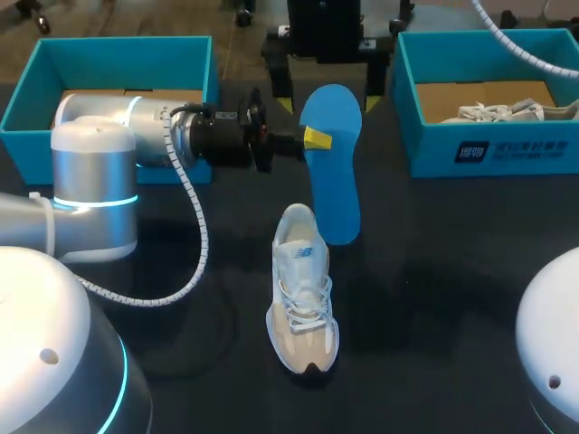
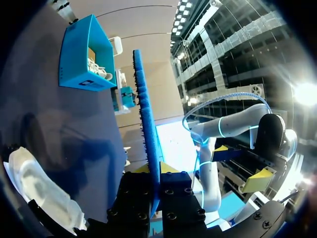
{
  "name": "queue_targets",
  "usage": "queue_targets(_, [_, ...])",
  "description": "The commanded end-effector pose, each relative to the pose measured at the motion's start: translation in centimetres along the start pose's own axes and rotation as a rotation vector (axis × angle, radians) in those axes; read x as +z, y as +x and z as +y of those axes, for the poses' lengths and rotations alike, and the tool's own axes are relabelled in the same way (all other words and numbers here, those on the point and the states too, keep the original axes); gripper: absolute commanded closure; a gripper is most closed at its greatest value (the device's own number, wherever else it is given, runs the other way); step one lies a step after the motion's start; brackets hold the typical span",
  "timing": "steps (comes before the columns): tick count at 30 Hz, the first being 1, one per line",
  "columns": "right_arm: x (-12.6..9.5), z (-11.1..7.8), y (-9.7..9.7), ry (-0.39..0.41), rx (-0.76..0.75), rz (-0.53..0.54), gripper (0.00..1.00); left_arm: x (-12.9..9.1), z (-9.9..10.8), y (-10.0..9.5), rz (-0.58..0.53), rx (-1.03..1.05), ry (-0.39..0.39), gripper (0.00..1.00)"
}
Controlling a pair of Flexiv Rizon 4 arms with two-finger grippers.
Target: Take the shoe out of the shoebox, open the shoe tongue, remove and reinsert the insole, then place the shoe into the shoebox
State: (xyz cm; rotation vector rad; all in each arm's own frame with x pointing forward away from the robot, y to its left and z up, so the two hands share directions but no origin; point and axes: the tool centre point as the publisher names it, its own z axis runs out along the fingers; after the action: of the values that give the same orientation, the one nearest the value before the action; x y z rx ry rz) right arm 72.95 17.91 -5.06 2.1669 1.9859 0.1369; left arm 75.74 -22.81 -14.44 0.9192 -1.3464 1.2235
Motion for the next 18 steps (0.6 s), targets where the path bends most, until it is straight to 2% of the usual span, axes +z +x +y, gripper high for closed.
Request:
queue_targets(1, [0.16, 0.00, 0.02, 0.003, 0.004, 0.009, 0.00, 0.07, -0.01, -0.05, 0.002, 0.001, 0.001, 1.00])
queue_targets(18, [0.69, 0.24, 0.24, 0.001, 0.053, 0.033, 0.00, 0.07, -0.01, -0.05, 0.002, 0.001, 0.001, 1.00])
